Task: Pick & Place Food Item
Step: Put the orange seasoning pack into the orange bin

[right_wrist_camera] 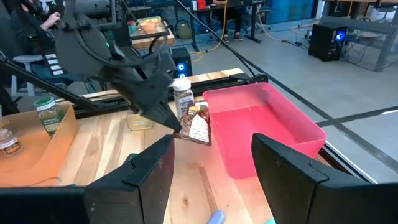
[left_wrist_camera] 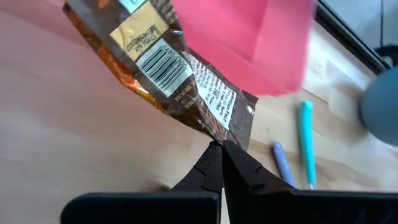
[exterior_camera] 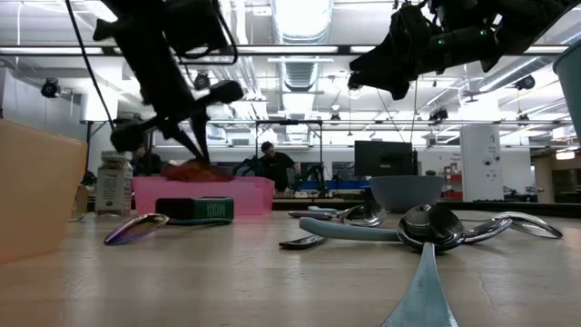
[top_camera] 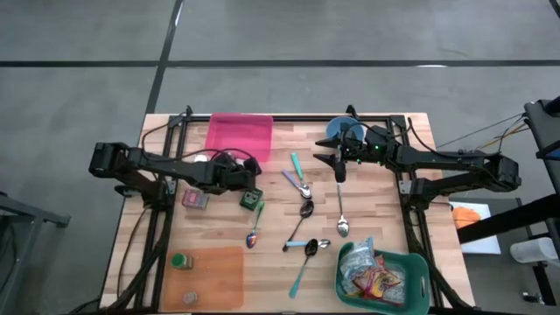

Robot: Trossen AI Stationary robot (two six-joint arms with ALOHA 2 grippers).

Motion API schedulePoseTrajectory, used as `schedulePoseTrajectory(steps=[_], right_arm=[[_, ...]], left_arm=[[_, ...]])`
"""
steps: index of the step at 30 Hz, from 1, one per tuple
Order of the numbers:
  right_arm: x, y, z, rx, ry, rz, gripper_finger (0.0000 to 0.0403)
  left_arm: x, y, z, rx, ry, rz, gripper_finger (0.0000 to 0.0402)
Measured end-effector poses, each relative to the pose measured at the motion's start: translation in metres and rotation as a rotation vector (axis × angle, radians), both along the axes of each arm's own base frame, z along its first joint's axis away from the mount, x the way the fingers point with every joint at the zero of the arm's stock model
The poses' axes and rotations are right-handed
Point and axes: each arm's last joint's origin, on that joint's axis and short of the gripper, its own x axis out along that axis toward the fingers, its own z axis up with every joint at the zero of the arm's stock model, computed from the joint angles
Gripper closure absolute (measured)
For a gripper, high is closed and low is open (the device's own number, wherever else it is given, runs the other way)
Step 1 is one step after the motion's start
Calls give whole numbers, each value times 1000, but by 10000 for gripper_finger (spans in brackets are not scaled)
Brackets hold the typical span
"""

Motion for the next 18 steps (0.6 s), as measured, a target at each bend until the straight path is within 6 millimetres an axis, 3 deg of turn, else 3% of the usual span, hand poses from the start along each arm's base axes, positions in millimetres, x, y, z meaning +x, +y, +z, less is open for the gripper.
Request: schedulePoseTrajectory(steps=[18], right_arm=[[0,0,0,0,0,0,192]], left_arm=[[10,-34,79,-130,116,-287,401]])
